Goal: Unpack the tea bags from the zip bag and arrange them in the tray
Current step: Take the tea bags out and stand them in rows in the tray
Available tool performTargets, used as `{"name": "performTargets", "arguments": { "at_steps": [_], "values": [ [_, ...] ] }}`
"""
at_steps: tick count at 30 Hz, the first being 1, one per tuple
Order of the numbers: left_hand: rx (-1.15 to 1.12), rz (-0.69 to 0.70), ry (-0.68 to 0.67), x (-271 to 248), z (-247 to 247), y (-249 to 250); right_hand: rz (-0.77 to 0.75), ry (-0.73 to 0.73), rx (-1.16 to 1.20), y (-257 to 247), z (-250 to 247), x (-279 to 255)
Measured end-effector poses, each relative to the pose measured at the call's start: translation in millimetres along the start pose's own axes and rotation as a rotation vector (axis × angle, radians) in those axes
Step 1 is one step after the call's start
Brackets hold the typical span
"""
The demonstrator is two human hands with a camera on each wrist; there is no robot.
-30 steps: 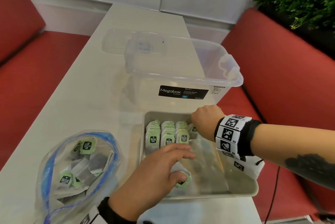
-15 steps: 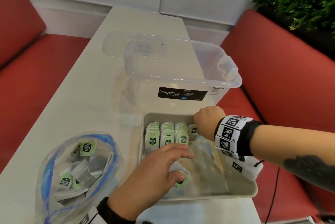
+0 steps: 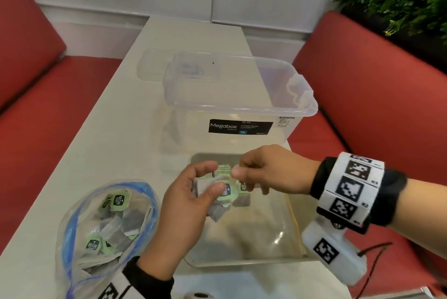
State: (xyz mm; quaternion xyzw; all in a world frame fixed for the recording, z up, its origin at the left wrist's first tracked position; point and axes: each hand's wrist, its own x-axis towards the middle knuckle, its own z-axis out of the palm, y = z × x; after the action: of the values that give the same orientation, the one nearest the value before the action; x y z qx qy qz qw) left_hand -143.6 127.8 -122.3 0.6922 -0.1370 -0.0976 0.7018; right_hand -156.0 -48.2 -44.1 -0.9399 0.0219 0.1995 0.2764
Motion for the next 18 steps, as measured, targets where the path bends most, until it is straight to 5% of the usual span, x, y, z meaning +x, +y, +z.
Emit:
{"name": "performTargets", "arguments": {
  "at_steps": [8,15,18],
  "values": [
    [-0.338,-0.178,-0.078,-8.3,11.7,6.3,-0.001,0.202,0.348,-0.8,14.6,-5.8],
    [-0.140,-0.130,-0.069,-9.8,11.3,-8.0,-0.107,0.350,0.300,3.6,-8.1,-8.9],
    [0.024,-0.068,-0.079,-10.7,8.3,-10.1,-0.173,0.395,0.036,6.8,-26.9,-10.8]
  ]
}}
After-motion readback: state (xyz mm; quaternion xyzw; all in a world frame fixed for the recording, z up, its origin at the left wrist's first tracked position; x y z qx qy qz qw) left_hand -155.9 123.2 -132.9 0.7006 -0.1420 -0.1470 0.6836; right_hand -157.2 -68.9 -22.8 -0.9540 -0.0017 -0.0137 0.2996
